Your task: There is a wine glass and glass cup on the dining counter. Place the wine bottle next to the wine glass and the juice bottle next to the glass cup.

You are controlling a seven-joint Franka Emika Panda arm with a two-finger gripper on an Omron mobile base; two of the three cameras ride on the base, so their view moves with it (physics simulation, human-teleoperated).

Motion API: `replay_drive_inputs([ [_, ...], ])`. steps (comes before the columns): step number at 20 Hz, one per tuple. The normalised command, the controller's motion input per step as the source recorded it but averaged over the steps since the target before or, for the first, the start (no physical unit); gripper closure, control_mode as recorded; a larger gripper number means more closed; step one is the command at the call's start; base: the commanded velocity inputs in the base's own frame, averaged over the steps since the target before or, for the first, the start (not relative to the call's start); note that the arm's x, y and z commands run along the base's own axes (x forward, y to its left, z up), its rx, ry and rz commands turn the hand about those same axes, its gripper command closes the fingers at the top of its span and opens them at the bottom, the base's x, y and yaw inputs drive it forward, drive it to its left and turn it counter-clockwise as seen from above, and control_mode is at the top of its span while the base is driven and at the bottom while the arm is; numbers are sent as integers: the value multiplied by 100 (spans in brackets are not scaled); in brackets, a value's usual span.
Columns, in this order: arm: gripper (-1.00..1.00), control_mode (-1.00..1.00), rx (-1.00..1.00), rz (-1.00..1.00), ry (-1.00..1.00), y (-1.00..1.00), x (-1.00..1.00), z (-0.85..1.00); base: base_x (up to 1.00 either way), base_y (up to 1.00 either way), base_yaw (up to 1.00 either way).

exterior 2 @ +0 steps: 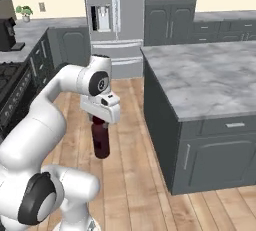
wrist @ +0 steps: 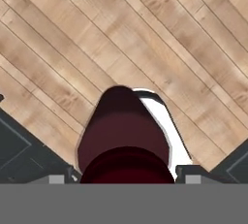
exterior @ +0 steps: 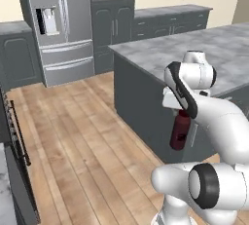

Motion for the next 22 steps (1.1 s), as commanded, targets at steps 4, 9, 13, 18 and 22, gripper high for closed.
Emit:
replay_drive_inputs([
  [4, 100, 100, 0, 0, 0, 0, 0, 0, 43, -34, -5],
  [9, 100, 100, 0, 0, 0, 0, 0, 0, 35, -44, 1],
  [13, 100, 100, 0, 0, 0, 0, 0, 0, 27, -66, 2],
  [18, 100, 100, 0, 0, 0, 0, 0, 0, 35, -64, 3],
  [22, 100, 100, 0, 0, 0, 0, 0, 0, 51, -58, 1],
])
